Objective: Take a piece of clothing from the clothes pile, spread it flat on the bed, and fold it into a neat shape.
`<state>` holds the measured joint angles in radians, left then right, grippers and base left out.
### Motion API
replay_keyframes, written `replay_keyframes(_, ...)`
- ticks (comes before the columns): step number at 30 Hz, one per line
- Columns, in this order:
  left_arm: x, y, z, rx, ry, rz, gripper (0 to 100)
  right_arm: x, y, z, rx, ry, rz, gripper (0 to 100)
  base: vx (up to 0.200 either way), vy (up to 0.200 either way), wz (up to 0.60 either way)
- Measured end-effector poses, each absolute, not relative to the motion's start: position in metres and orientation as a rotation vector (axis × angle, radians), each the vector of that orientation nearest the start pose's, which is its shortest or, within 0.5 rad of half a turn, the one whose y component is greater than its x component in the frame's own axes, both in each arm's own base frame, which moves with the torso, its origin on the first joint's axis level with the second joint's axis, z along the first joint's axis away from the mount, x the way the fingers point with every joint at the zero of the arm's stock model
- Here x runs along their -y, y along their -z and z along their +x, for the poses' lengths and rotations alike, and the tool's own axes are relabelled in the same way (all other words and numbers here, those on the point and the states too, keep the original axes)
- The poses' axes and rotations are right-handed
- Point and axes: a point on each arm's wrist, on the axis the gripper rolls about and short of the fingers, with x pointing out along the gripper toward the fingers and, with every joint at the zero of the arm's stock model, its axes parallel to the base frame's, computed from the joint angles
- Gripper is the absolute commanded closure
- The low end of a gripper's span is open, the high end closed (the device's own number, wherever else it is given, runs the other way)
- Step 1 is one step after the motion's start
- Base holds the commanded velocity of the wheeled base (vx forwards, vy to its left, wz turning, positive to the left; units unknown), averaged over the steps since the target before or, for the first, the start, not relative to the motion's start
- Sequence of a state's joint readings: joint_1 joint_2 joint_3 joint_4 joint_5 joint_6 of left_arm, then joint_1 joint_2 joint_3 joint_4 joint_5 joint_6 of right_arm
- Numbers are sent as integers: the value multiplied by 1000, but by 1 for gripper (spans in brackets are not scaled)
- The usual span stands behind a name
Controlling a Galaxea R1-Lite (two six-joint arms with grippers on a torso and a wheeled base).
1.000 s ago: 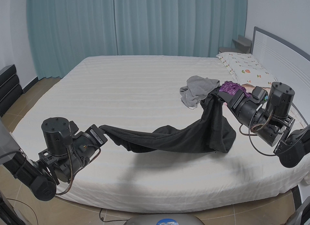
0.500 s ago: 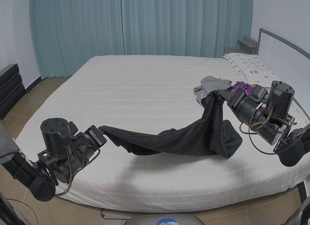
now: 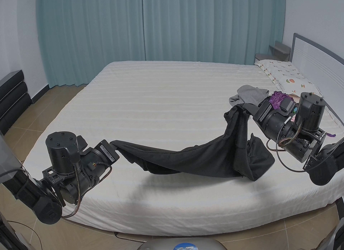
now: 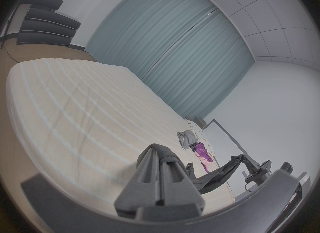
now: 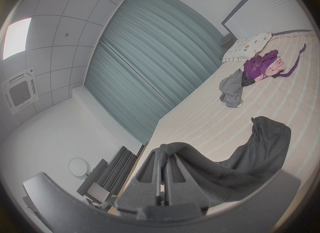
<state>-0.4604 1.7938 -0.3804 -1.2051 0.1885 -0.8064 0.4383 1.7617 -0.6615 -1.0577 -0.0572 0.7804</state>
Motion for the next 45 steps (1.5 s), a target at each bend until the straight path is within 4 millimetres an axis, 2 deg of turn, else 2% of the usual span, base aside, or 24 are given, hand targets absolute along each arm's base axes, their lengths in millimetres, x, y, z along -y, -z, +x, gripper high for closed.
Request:
replay_keyframes(10,115,-108,240,-307,175,-734,100,-113,-158,270,-219,-293,758,100,0,0,0)
replay_keyframes(16,117,-105,235,-329,180,-728,100,-106,-153,258,-252,-273,804,100,-200,0,0)
replay_keyframes(22,117,-105,226,-339,190,-717,100,-101,-160,244,-237,-285,820,100,-200,0,0)
replay_keyframes(28,113,-114,214,-329,205,-692,100,-93,-184,222,-157,-318,838,100,-100,0,0)
replay_keyframes(34,109,-136,206,-284,227,-682,100,-84,-213,201,-58,-358,856,100,0,0,0)
replay_keyframes(41,113,-175,221,-237,233,-687,100,-73,-259,195,99,-375,857,100,0,0,0)
replay_keyframes(45,114,-206,235,-176,239,-709,100,-65,-290,199,192,-362,850,100,0,0,0)
